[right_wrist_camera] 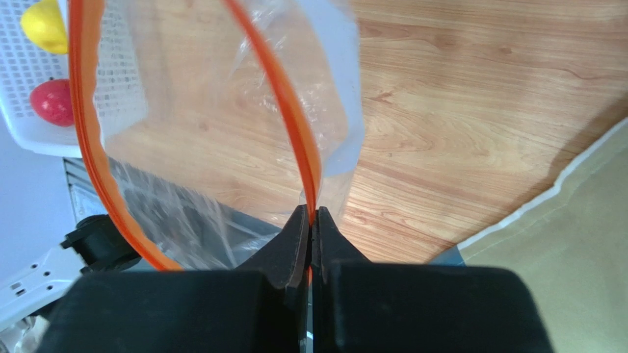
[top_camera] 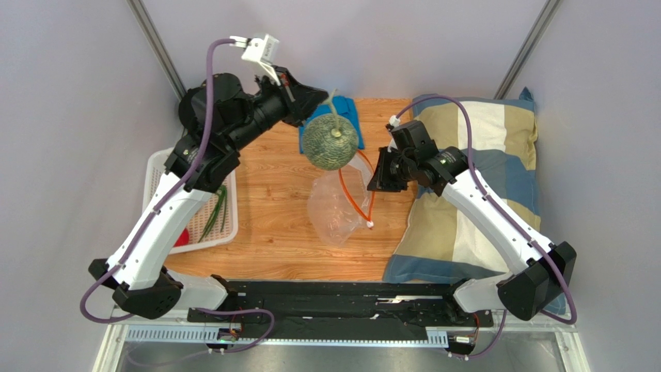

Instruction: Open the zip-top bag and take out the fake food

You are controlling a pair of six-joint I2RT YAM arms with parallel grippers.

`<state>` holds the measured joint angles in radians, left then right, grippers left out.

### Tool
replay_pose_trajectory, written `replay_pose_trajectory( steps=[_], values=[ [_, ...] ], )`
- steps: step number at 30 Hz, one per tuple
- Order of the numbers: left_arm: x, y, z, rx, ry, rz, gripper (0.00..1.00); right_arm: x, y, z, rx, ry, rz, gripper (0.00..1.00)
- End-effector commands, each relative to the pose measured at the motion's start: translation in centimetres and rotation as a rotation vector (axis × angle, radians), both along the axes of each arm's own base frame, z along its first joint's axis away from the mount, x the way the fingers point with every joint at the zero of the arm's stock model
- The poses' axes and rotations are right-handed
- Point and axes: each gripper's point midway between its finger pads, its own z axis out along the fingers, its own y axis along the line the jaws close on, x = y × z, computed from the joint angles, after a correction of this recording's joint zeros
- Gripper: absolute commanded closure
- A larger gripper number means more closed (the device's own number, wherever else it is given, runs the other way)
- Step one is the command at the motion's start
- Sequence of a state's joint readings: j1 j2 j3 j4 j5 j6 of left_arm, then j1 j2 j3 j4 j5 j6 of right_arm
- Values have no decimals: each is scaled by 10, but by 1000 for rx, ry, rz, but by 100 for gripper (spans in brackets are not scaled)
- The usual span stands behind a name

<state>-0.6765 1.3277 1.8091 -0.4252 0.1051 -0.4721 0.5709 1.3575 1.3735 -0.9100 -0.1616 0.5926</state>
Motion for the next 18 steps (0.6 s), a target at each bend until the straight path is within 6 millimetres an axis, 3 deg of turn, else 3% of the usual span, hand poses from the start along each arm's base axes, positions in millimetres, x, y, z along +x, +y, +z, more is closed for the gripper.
replay_pose_trajectory(
  steps=[1, 2, 7, 8, 10, 11, 13, 14, 15, 16, 18],
  values=[
    [-5, 49, 32, -76, -17, 96, 100, 5, -12, -1, -65, -32, -19, 100],
    [-3, 64, 42, -79, -37, 140, 100, 4, -11, -2, -63, -26, -17, 100],
    [12, 127, 5, 2, 76, 354, 100, 5, -8, 10, -34, -61, -4, 100],
    [25, 148, -18, 35, 121, 432, 100, 6, -8, 13, -36, -71, -1, 100],
    [26, 176, -42, 101, 168, 530, 100, 7, -10, 22, -39, -90, -1, 100],
    [34, 205, -65, 153, 215, 648, 100, 8, -13, 24, -51, -105, 1, 100],
    [33, 231, -86, 210, 248, 736, 100, 9, -16, 32, -61, -125, 1, 100],
    [37, 255, -108, 268, 280, 819, 100, 9, -18, 35, -67, -137, 4, 100],
    [37, 267, -112, 287, 269, 861, 100, 8, -20, 36, -79, -141, 10, 100],
    [39, 283, -133, 333, 303, 913, 100, 8, -21, 40, -82, -151, 15, 100],
    [41, 308, -149, 409, 326, 1003, 100, 8, -28, 42, -118, -167, 17, 100]
  ],
)
